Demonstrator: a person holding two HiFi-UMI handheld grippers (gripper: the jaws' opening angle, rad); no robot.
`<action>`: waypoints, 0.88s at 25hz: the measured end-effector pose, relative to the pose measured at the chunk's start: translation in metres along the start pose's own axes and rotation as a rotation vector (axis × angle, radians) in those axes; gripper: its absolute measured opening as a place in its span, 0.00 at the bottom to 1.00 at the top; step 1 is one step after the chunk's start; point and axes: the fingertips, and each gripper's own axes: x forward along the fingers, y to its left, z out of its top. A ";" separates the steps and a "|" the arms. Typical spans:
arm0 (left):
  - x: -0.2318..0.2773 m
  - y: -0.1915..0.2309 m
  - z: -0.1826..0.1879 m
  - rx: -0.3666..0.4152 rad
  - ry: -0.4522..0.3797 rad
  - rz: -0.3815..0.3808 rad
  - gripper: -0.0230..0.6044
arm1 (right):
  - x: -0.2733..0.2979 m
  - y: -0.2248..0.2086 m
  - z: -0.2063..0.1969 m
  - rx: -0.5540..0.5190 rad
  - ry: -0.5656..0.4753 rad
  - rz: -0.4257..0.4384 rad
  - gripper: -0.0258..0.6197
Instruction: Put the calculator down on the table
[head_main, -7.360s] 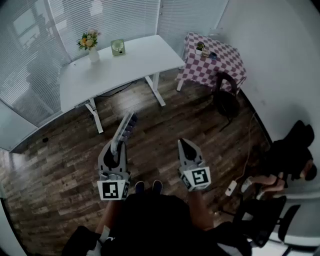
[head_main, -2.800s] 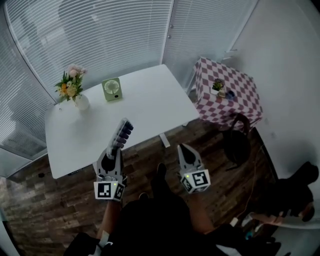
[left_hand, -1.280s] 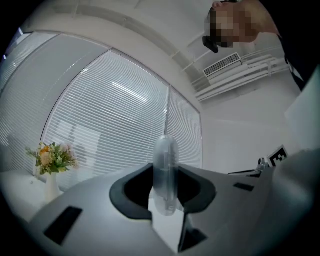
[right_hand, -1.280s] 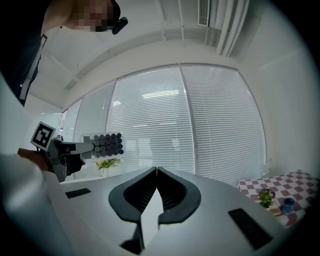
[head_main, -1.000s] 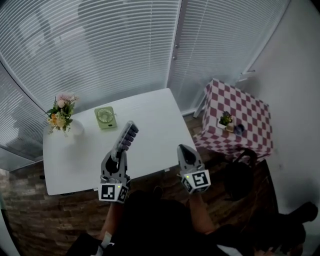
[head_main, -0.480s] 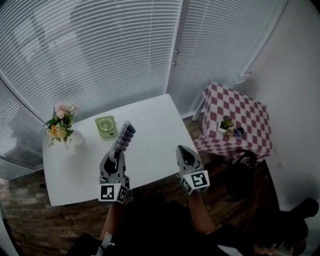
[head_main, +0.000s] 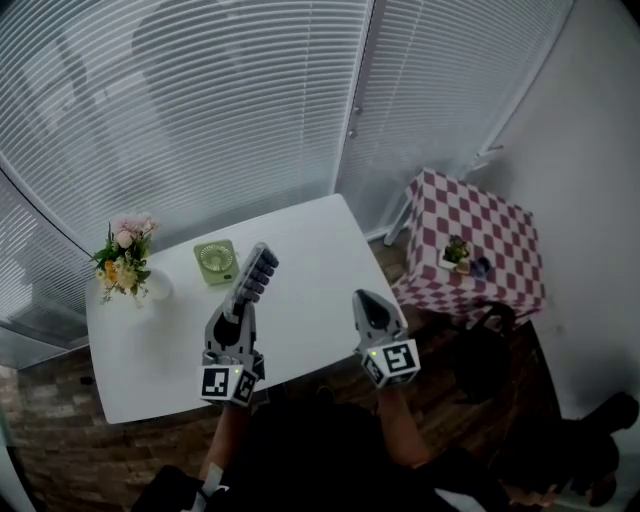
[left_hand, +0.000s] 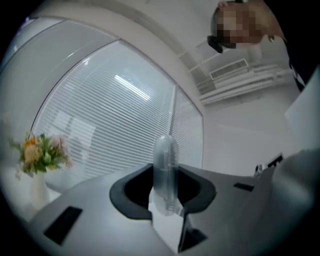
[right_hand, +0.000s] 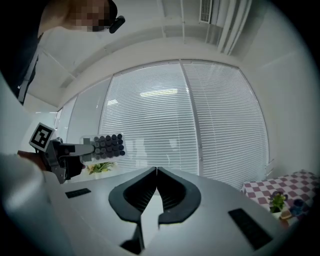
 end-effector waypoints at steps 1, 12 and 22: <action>0.001 0.003 -0.002 -0.096 -0.012 -0.011 0.20 | 0.001 0.000 0.000 0.000 0.001 -0.003 0.05; 0.006 0.042 -0.049 -1.092 -0.110 0.011 0.20 | 0.008 0.011 -0.004 0.044 0.014 0.024 0.05; 0.016 0.037 -0.057 -1.128 -0.039 -0.038 0.20 | 0.015 0.013 -0.008 0.067 0.024 0.036 0.05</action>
